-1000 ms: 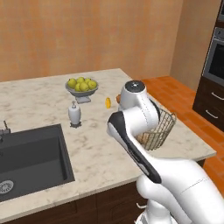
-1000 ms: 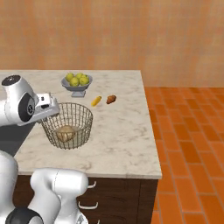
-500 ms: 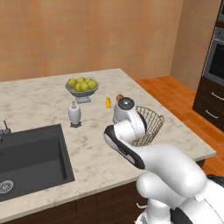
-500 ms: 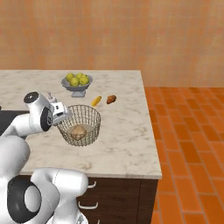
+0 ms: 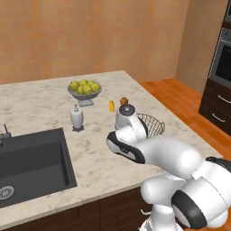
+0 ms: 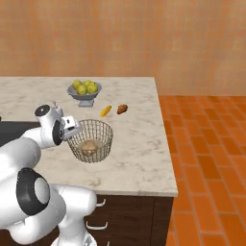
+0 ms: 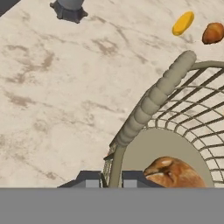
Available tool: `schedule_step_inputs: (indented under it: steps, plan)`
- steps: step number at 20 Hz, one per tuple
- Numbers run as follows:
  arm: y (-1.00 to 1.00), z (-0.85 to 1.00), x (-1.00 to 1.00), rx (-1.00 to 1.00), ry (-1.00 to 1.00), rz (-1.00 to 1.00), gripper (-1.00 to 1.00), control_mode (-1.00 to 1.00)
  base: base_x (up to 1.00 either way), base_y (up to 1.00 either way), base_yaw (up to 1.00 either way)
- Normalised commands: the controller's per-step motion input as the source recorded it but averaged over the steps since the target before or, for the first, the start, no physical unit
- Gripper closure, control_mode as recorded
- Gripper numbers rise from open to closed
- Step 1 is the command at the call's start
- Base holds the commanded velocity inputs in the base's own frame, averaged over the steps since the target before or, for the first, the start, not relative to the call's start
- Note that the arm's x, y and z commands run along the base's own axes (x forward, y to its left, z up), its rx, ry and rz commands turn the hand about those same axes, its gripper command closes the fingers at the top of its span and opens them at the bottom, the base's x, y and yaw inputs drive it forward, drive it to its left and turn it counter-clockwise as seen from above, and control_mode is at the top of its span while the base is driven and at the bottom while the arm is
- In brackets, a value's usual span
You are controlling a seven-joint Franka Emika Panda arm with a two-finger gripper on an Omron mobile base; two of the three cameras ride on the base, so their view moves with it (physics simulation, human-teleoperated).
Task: Open the cabinet, pick up the bread from the cabinet and place it in the basket. Then move the basket to the dining counter.
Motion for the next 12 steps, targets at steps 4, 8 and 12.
schedule_step_inputs:
  steps: [4,8,12]
  plan:
    - [0.09,-0.29,0.03,0.00,0.14,0.00,1.00,-1.00,0.00,0.00,0.00]
    - [0.12,-0.28,0.04,0.00,0.12,0.00,1.00,-1.00,0.00,0.00,0.00]
    - [0.13,-0.31,0.03,0.00,0.11,0.00,-1.00,-1.00,0.00,0.00,0.00]
